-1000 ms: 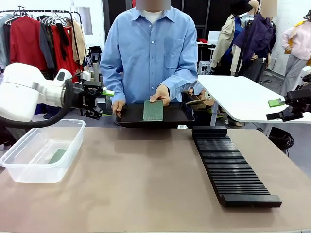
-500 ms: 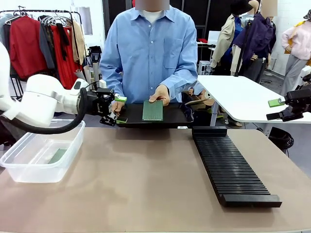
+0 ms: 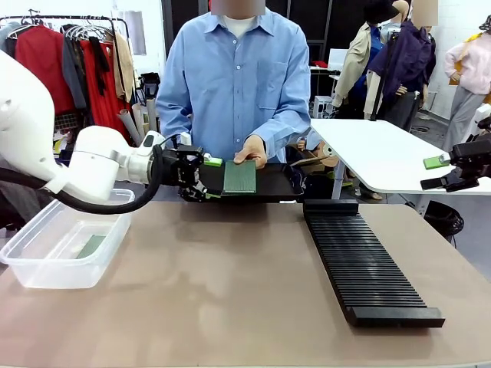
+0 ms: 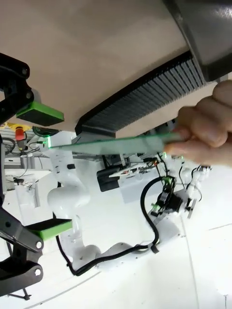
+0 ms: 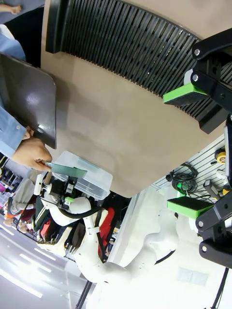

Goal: Sort PCBs into racks and boxes based on the side picked up.
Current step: Pick up the Blank PCB handed by the Human.

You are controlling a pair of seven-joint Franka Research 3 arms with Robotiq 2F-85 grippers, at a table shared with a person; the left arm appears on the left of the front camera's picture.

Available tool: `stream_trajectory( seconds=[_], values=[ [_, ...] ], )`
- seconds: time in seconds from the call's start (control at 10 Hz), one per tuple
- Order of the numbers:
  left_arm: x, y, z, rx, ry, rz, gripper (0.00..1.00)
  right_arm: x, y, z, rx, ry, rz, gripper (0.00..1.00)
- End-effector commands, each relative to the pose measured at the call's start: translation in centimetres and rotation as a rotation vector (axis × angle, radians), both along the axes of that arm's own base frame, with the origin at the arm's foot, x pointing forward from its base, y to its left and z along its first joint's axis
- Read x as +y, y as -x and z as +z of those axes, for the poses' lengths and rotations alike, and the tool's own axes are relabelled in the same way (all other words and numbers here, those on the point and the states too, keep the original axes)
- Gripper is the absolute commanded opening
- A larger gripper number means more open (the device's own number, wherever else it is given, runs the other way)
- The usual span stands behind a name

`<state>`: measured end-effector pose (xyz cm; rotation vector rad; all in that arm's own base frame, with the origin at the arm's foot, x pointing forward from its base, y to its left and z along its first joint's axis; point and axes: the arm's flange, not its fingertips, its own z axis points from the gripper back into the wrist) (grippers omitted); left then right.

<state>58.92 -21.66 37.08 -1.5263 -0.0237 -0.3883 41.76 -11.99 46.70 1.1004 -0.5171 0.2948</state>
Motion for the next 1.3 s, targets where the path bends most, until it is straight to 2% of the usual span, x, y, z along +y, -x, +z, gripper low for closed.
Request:
stream_trajectory(
  seconds=[0.0,0.5,1.0,1.1,1.2],
  values=[
    [-1.5,-0.4,0.4,0.006,-0.051,0.073,1.0,0.1,0.0,0.2,0.002,-0.005,-0.001,1.0],
    [-4.7,-0.2,-0.8,0.007,-0.039,0.184,1.0,0.1,0.0,0.2,0.002,-0.005,-0.001,1.0],
    [-4.6,-0.1,-1.8,0.019,-0.028,0.228,1.0,0.1,0.0,0.2,0.002,-0.005,-0.001,1.0],
    [-4.4,0.0,-1.8,0.018,-0.018,0.24,0.98,0.1,0.0,0.2,0.002,-0.005,-0.001,1.0],
    [-4.2,0.0,-1.7,0.018,-0.005,0.246,0.89,0.1,0.0,0.2,0.002,-0.005,-0.001,1.0]
  ],
)
